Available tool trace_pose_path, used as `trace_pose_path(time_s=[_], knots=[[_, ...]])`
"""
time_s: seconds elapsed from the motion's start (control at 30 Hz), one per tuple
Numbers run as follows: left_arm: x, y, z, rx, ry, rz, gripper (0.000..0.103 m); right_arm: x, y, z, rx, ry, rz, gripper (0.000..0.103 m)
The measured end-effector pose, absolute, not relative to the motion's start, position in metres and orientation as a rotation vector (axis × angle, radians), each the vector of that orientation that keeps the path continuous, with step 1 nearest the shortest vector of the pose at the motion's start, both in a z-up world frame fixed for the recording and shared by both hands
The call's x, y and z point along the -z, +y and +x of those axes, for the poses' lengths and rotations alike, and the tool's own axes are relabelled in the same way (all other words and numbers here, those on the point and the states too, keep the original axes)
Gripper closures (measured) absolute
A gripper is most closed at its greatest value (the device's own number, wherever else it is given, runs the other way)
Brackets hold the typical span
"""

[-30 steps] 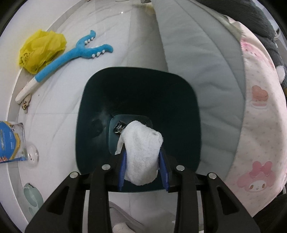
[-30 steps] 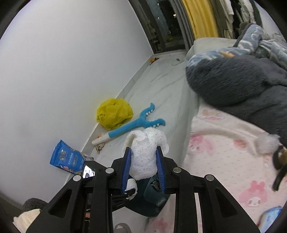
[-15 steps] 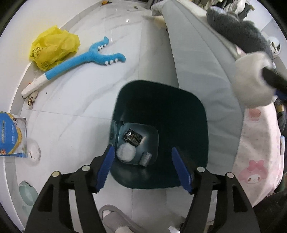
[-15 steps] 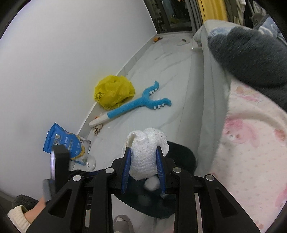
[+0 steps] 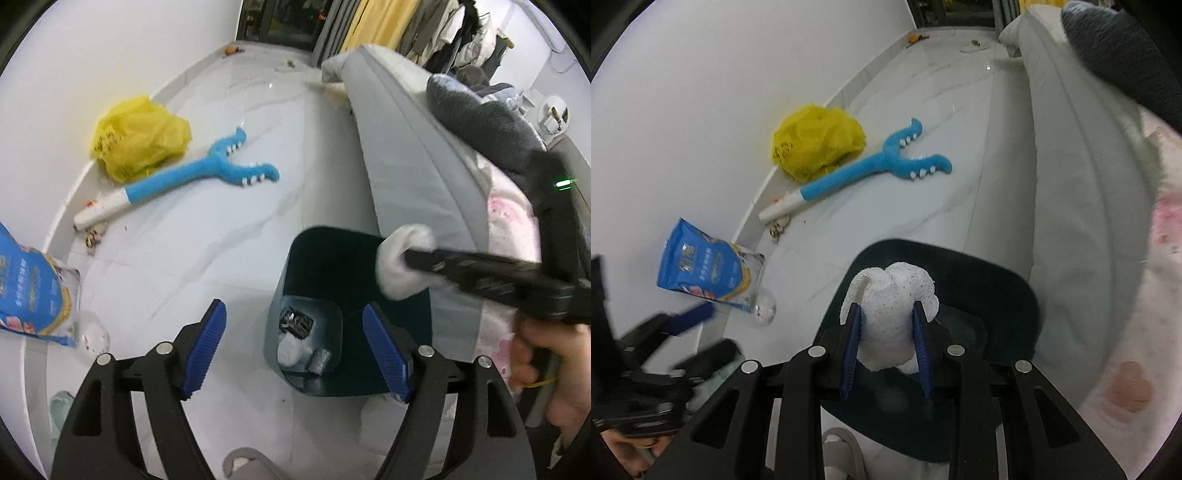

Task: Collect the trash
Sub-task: 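Lower the white tissue into the bin and open the right tool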

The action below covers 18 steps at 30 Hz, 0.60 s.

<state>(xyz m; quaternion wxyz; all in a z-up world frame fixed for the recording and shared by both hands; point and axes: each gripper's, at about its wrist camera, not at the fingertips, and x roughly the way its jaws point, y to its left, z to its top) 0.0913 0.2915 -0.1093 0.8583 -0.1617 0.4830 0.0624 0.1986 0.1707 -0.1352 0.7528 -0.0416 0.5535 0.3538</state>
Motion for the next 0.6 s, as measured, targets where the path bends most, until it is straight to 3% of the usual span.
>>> trace_pose_path(time_s=[0.6], knots=[[0.020, 0.287, 0.071, -0.120, 0.761, -0.314, 0.020, 0.212, 0.205, 0.187, -0.738, 1.329, -0.254, 0.074]])
